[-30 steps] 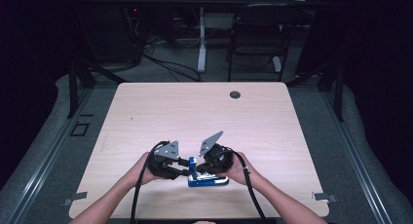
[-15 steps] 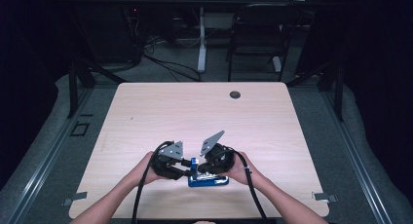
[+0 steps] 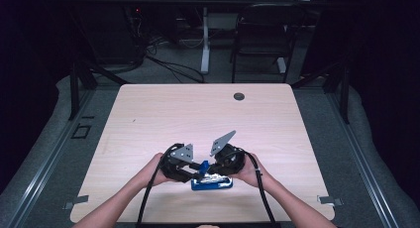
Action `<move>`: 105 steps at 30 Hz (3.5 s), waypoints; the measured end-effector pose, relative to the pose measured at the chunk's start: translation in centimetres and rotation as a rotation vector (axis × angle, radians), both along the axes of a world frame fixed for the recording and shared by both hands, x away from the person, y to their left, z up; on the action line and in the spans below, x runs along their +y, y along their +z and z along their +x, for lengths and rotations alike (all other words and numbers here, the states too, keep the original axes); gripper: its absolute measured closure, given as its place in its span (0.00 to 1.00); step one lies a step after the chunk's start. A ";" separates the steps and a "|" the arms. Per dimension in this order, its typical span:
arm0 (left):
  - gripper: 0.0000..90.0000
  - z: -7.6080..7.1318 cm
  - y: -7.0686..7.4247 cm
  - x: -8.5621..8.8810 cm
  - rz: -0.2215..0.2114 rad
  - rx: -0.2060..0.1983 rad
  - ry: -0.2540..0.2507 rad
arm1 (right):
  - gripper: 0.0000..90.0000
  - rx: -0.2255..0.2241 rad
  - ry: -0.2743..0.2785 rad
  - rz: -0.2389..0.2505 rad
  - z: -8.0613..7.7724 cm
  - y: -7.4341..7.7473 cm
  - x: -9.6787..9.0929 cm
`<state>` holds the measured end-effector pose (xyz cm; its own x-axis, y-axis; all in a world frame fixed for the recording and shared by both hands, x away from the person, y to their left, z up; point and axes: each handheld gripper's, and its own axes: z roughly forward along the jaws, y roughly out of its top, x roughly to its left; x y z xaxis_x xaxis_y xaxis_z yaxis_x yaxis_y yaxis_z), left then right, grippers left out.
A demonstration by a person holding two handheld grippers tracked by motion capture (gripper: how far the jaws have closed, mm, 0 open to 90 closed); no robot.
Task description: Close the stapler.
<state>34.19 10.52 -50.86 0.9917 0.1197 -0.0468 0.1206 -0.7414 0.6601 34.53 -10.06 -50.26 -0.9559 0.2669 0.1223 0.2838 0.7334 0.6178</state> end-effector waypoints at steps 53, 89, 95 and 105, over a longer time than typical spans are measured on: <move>0.31 1.7 -1.3 1.7 0.136 0.052 0.132 | 0.99 0.078 -0.096 -0.124 0.9 -0.1 -3.2; 0.12 3.1 -1.7 6.4 0.164 0.063 0.305 | 0.99 0.066 -0.101 -0.166 0.9 -0.9 -3.4; 0.10 3.1 -1.6 6.7 0.148 0.035 0.331 | 0.83 -0.033 -0.123 -0.062 0.4 0.7 -3.8; 0.05 3.6 -1.5 7.5 0.132 0.013 0.411 | 0.38 -0.057 -0.217 -0.022 1.3 1.8 -5.5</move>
<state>37.82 18.01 -52.39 0.8597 0.5105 -0.0162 0.4311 -0.7083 0.5591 35.85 -15.56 -48.46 -0.8809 0.4693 0.0611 0.4014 0.6726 0.6217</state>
